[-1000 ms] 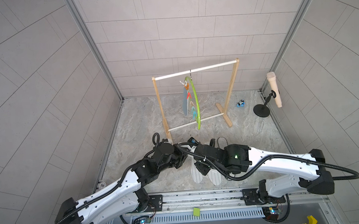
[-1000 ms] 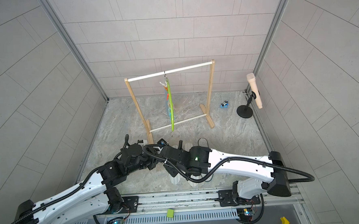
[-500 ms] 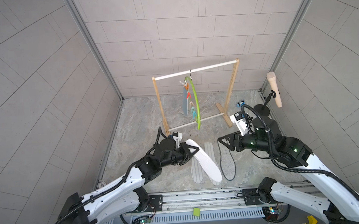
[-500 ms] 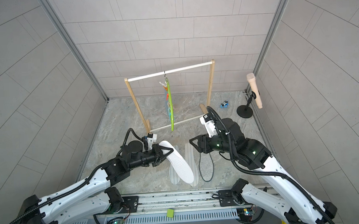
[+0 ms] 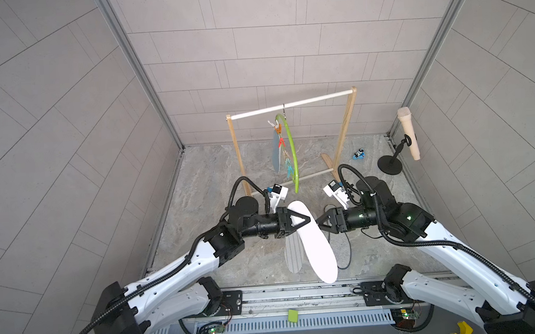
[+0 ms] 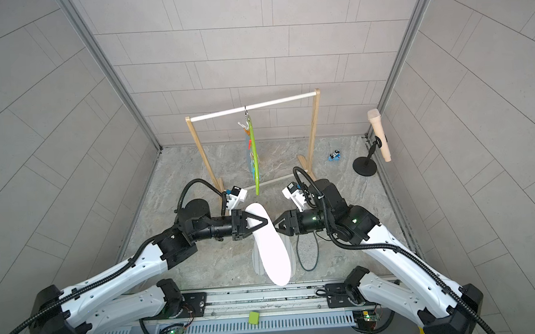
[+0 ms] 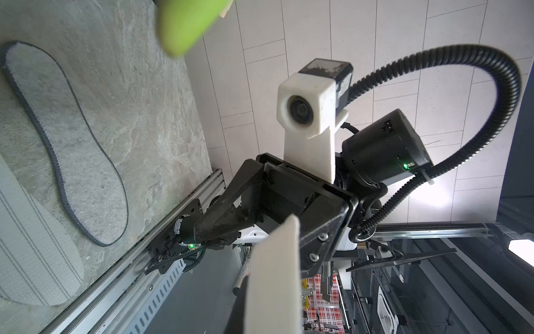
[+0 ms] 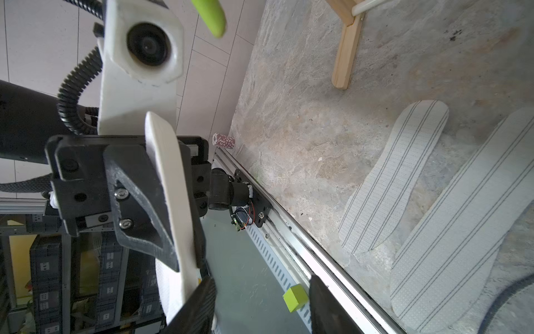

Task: Take the shoe insoles off the hanger
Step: Adjust the insole.

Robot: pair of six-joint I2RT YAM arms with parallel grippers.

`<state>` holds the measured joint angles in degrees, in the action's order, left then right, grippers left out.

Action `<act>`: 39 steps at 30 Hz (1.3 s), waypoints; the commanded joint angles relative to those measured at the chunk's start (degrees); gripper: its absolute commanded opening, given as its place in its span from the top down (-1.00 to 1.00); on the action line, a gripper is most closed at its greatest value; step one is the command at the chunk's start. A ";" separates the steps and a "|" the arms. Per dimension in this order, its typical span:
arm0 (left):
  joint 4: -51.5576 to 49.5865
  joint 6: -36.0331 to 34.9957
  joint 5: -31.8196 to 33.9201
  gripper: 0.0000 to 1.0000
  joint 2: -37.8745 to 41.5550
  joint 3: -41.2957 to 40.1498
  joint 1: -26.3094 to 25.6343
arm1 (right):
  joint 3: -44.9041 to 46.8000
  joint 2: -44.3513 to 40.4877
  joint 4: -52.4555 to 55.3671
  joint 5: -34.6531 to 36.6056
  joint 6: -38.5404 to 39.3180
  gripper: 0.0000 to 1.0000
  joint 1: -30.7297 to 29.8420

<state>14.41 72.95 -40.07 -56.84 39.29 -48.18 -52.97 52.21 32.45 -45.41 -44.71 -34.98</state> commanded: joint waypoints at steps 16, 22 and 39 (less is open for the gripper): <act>-0.23 0.81 -4.30 1.00 4.49 -1.68 4.41 | -0.94 -3.52 -3.15 -3.48 -3.61 -0.13 -0.13; 0.26 0.79 -5.26 1.00 3.45 -0.65 4.43 | -1.26 -1.60 -4.40 -4.52 -3.85 0.23 -3.68; -3.77 -3.00 -5.93 -0.22 -0.07 2.58 5.72 | -0.94 0.41 -9.16 -2.07 -5.45 1.00 -5.66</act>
<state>11.88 71.96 -44.97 -56.18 39.55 -43.11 -54.04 53.69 26.46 -48.62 -48.99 -40.58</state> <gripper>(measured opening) 0.549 0.052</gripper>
